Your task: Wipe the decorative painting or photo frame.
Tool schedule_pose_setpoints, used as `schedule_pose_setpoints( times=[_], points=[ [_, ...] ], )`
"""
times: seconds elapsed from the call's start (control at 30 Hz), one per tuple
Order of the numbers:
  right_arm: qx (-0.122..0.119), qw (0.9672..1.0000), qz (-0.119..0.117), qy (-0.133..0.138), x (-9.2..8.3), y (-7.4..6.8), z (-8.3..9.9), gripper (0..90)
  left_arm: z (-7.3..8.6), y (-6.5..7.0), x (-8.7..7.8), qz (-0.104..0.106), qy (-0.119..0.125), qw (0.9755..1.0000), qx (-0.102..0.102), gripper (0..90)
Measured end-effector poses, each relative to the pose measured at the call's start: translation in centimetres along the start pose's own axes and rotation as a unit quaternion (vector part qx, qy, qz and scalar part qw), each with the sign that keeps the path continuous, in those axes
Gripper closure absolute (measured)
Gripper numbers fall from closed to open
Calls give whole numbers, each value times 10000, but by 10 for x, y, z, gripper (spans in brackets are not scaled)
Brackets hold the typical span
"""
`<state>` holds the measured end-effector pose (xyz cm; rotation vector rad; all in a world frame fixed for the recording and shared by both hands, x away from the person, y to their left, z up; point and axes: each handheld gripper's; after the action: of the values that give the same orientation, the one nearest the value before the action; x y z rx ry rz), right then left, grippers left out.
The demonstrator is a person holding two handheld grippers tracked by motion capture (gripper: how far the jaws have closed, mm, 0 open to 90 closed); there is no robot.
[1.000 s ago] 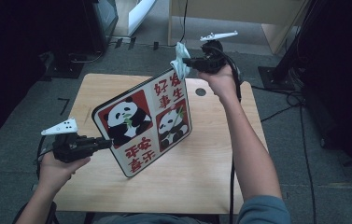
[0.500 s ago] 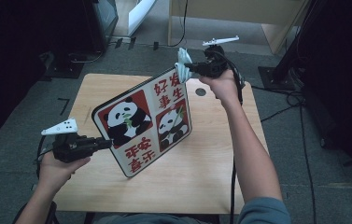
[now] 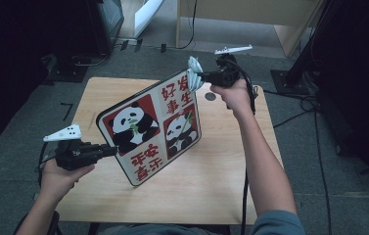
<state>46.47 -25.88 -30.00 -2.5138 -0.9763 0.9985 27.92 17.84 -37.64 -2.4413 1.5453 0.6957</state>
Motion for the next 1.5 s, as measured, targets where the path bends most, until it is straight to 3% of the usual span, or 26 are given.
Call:
schedule_pose_setpoints(
  times=[0.6,1.5],
  points=[
    [217,9996,-157,-66,6,19,29,844,0,0,0,14,12,10000,1,795],
    [292,9995,-72,-65,11,29,53,846,0,-1,1,7,22,10000,-8,794]
  ],
)
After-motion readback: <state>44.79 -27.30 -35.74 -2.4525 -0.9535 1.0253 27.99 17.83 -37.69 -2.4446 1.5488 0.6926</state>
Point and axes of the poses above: each handheld gripper's, and its own axes: x roughly forward along the jaws, z roughly out of its underside, y roughly to its right, and after that the axes turned 14 degrees about x, right-handed
